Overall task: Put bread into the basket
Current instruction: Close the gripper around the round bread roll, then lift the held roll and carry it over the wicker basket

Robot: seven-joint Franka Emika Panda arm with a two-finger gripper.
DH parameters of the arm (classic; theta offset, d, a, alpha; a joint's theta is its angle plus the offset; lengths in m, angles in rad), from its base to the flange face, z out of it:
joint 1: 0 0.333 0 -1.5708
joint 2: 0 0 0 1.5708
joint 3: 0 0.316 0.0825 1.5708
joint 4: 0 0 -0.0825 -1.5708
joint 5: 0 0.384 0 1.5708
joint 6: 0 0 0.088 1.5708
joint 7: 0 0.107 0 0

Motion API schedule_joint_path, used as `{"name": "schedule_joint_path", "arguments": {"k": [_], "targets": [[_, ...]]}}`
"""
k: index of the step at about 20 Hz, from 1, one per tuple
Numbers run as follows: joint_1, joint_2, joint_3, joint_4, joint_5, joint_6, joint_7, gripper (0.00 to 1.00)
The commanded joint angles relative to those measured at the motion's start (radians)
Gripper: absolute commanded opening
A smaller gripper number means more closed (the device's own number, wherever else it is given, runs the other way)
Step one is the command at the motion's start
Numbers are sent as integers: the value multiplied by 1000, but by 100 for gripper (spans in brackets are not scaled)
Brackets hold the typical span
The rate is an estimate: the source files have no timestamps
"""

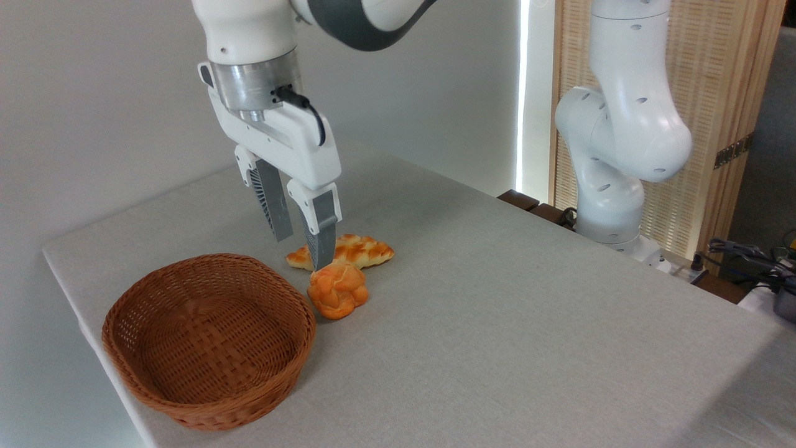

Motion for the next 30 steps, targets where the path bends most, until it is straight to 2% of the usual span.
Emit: {"name": "schedule_joint_path", "arguments": {"k": [1, 8, 13, 14, 16, 18, 19, 30], "targets": [[-10, 12, -19, -30, -6, -1, -1, 100], [-25, -22, -102, -273, -3, 163, -2, 100], [-28, -15, -107, -320, 7, 220, 1, 98], [-28, -13, -107, -319, 8, 220, 1, 85], [-27, -11, -107, -319, 8, 223, 2, 49], [-28, -11, -107, -319, 8, 222, 18, 24], [-28, -11, -107, -319, 8, 217, 18, 21], [-27, -21, -107, -316, 8, 208, 19, 26]]}}
